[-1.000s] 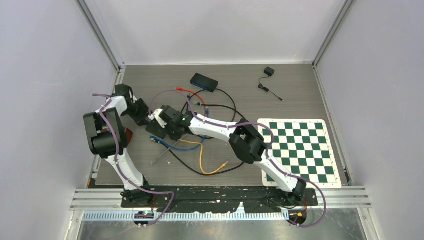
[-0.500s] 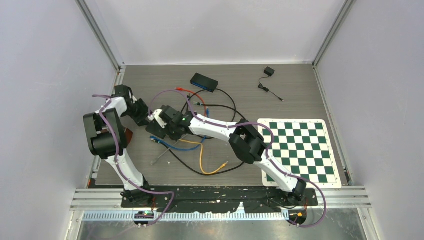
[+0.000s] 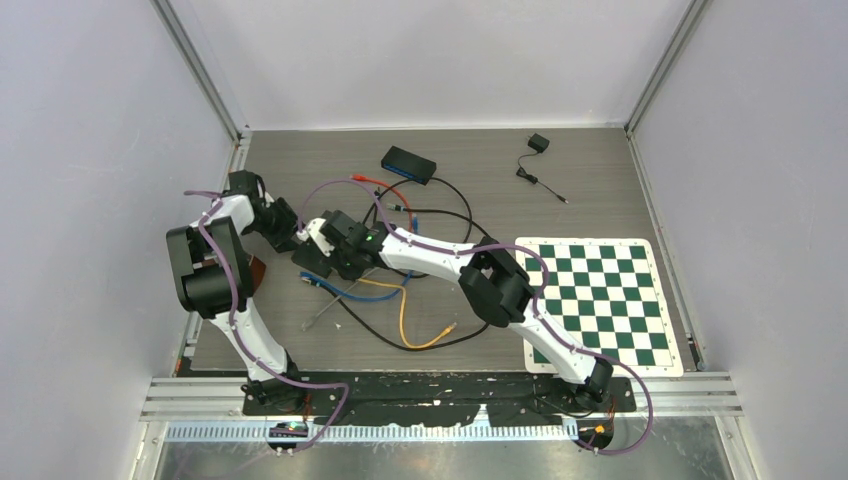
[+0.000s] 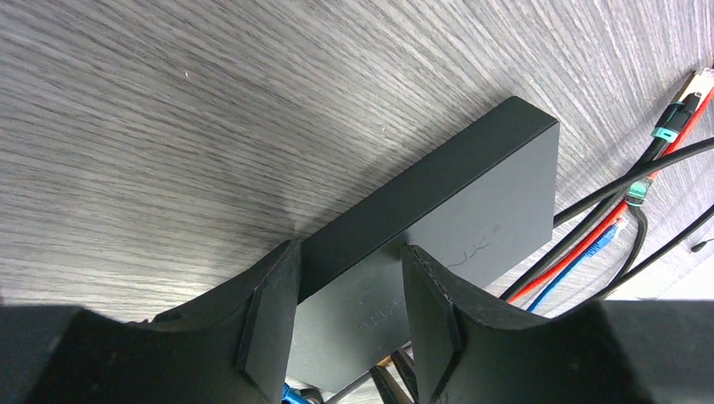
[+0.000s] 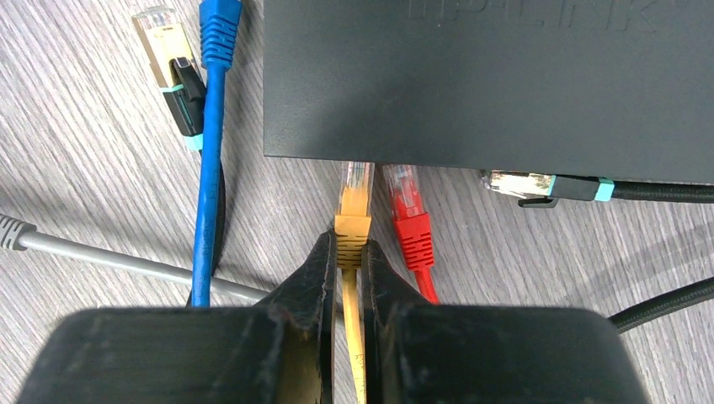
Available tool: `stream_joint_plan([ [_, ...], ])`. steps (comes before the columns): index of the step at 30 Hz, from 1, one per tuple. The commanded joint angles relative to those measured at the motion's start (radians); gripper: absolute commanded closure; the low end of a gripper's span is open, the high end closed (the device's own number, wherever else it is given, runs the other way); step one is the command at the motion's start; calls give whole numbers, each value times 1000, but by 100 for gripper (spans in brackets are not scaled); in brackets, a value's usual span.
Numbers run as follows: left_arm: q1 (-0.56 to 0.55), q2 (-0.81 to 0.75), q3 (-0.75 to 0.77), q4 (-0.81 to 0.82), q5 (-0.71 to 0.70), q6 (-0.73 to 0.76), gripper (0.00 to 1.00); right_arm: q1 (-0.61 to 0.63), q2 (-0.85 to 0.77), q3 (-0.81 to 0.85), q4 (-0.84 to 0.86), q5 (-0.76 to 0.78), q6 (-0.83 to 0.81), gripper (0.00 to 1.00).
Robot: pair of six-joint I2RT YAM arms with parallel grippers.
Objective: Insert the plug into the switch port
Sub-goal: Insert the connector into the switch port.
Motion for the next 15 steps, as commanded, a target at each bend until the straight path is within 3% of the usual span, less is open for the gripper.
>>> stream_joint_plan([
  [1, -19, -12, -26, -30, 55, -33, 51, 7, -93, 12, 195, -35, -18, 95],
  [15, -18, -19, -29, -34, 55, -33, 50, 24, -135, -31, 240, -2, -66, 95],
])
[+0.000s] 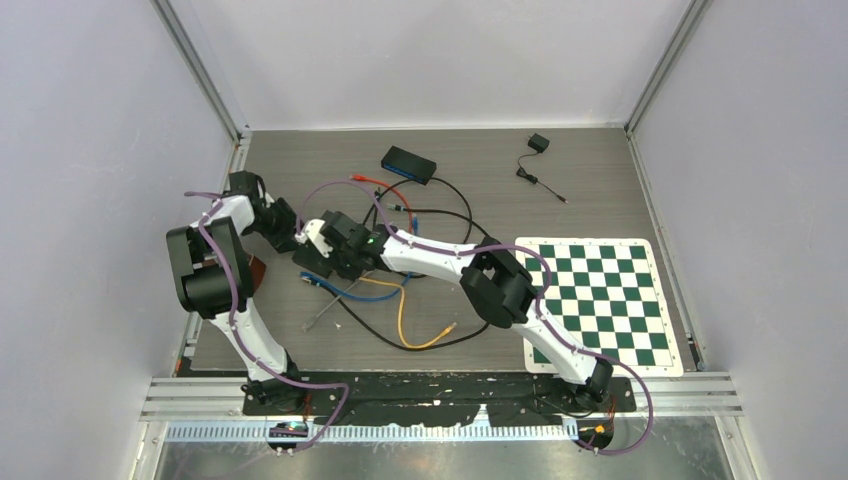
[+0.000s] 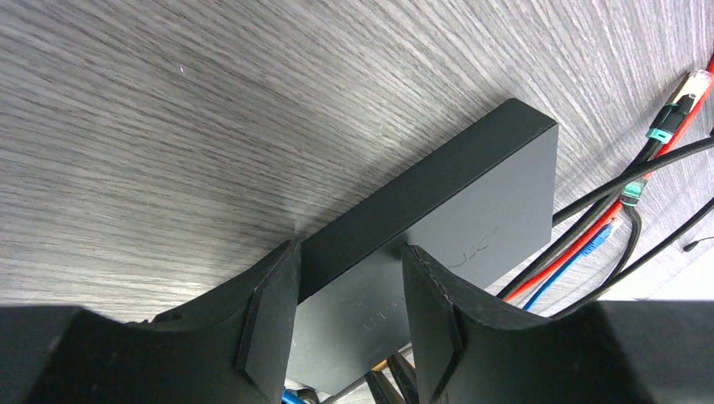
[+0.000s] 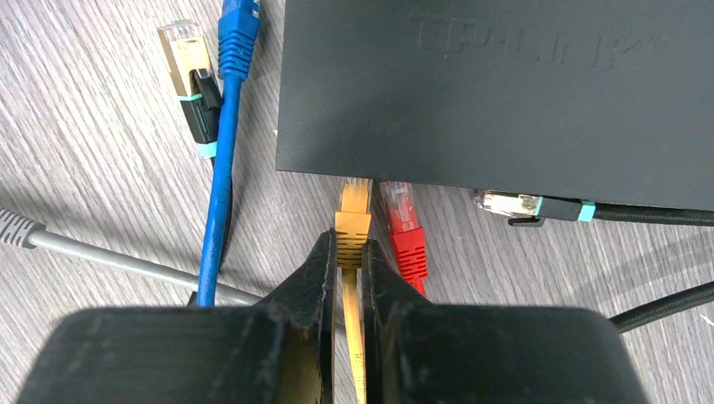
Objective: Insert the plug into the switch port
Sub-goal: Insert the connector into the switch port.
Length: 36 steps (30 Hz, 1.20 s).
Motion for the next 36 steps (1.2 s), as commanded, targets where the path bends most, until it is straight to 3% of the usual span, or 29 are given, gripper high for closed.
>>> stream_joint_plan([
  [1, -17, -16, -22, -38, 51, -19, 50, 19, -107, 23, 168, -1, -28, 95],
  [12, -18, -23, -42, -37, 76, -29, 51, 18, -56, 64, 171, 104, -47, 95],
  [36, -21, -86, -216, 128, 234, -160, 56, 2, 51, 189, 242, 223, 68, 95],
])
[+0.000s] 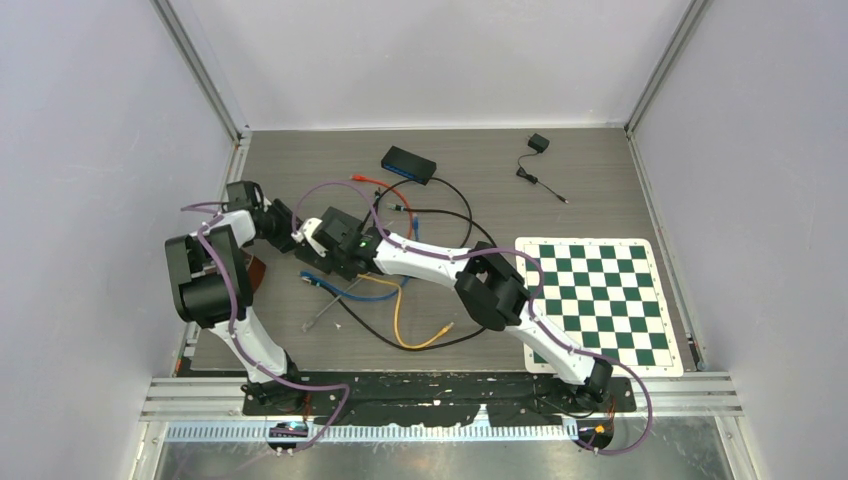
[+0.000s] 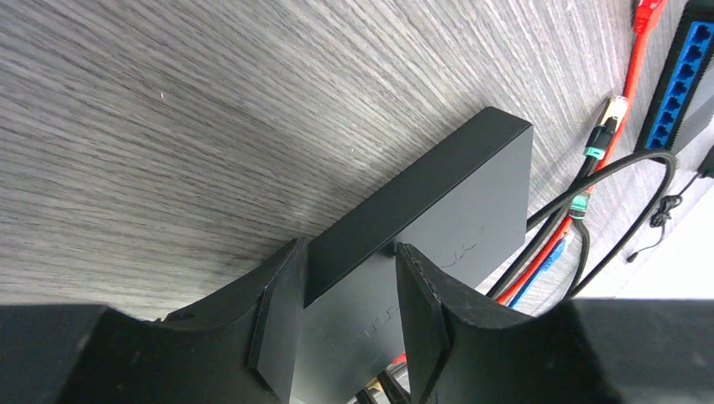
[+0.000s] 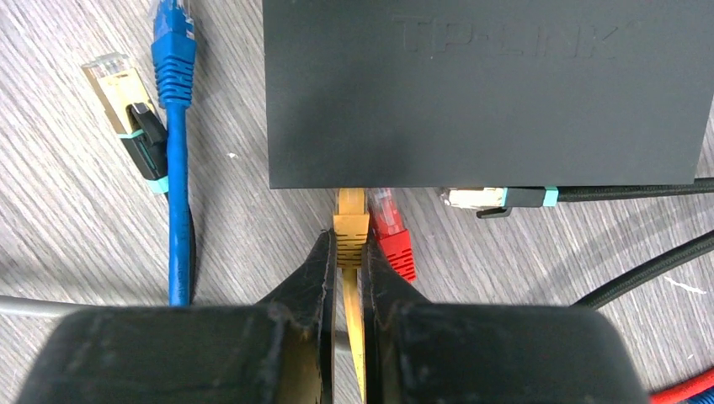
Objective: Insert the plug into the switch port
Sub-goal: Insert the connector into the switch port.
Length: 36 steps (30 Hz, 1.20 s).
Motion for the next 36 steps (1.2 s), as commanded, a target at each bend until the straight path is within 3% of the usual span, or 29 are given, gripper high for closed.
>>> stream_joint_plan([
  [1, -32, -25, -77, -93, 194, -84, 56, -15, 0, 101, 307, 72, 23, 95],
  [14, -36, -58, -108, -52, 224, -118, 58, -37, -17, 45, 450, 0, 23, 95],
  [23, -30, -138, 39, -226, 108, 11, 45, -71, -159, -242, 668, -89, 3, 95],
  [36, -30, -265, 128, -339, 14, 163, 34, -102, -222, -334, 755, -175, 36, 95],
])
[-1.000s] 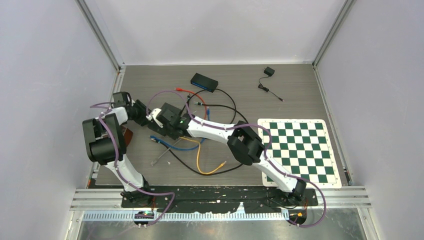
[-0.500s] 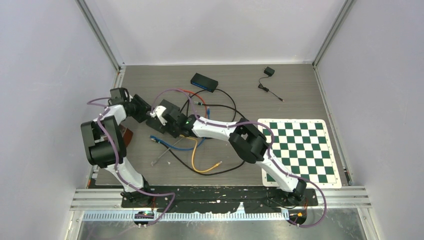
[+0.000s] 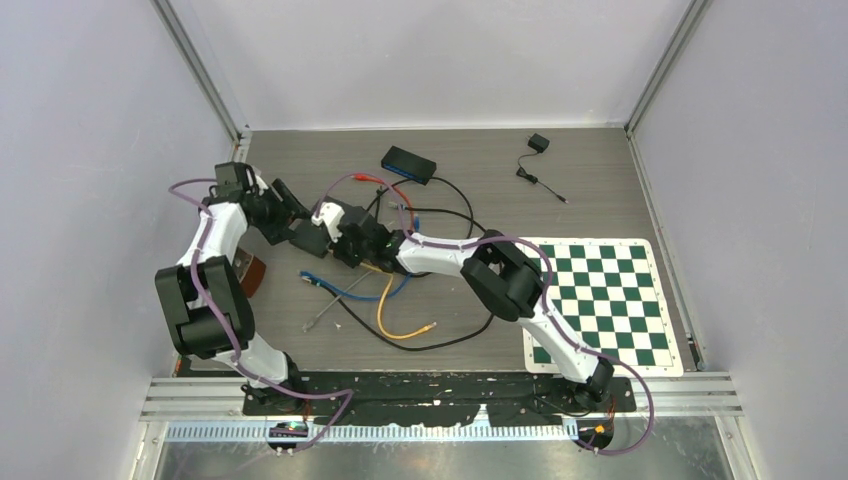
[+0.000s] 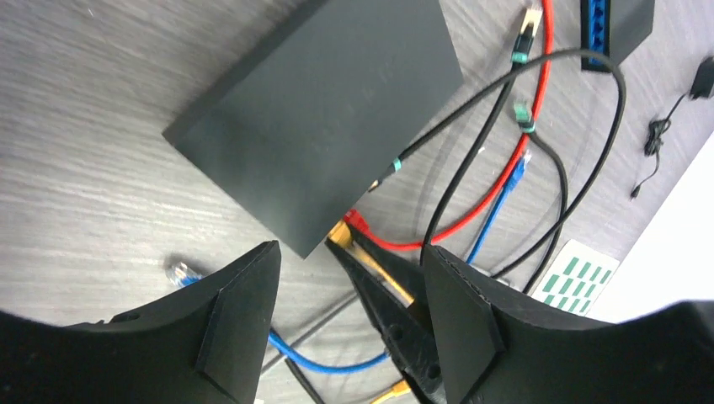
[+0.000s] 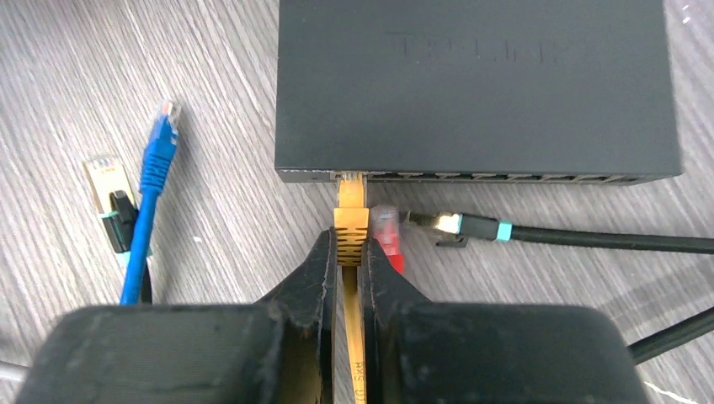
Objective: Insert the plug into the switch port
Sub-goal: Insert the connector into the switch port.
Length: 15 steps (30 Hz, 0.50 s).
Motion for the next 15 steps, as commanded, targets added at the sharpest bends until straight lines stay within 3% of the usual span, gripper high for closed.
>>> stream_joint_plan([
  [1, -17, -73, 32, -123, 1, 79, 34, -20, -140, -5, 206, -24, 30, 95],
  [6, -15, -84, 31, -142, -37, 110, 32, -31, -155, -13, 215, -37, 29, 95],
  [15, -7, -141, -119, 8, -40, -29, 29, -40, -181, -51, 245, -59, 69, 95],
])
